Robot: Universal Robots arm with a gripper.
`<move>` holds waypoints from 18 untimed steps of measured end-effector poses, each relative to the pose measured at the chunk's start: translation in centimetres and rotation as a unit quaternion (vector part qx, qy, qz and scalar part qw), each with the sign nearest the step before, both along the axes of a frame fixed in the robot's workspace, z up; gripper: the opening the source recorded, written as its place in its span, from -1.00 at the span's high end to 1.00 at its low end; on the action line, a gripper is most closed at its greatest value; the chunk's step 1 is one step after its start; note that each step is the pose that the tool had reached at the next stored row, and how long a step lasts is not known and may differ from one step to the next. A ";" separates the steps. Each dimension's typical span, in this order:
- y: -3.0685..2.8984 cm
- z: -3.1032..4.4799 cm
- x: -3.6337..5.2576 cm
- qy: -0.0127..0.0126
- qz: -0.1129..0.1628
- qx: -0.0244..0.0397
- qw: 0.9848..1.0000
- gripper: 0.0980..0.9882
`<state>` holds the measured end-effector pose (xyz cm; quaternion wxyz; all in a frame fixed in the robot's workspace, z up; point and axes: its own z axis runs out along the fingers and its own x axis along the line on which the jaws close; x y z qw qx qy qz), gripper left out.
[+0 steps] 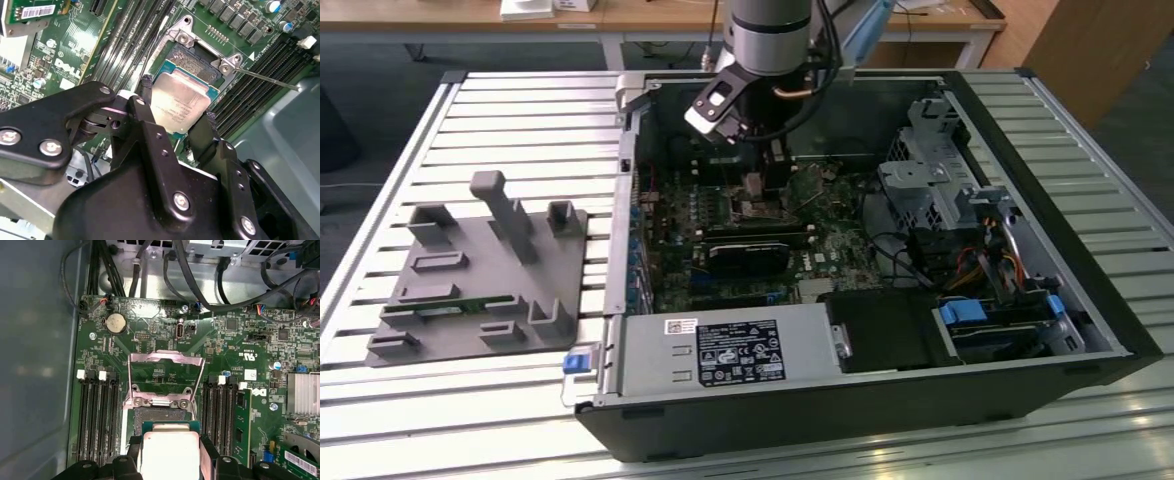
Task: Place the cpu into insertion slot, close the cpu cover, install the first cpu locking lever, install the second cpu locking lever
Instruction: 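Place the cpu into insertion slot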
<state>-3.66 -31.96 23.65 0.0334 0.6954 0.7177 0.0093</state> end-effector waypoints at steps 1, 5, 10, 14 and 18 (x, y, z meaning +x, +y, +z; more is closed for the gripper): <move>0.01 -0.09 0.00 0.000 0.000 0.000 1.000 0.00; 0.01 -0.37 0.00 0.000 -0.001 0.000 1.000 0.00; 0.02 -0.84 0.00 0.000 -0.008 0.000 1.000 0.00; 0.12 -1.43 0.00 0.000 -0.010 0.000 1.000 0.00; 0.18 -2.02 0.00 0.000 -0.010 0.000 1.000 0.00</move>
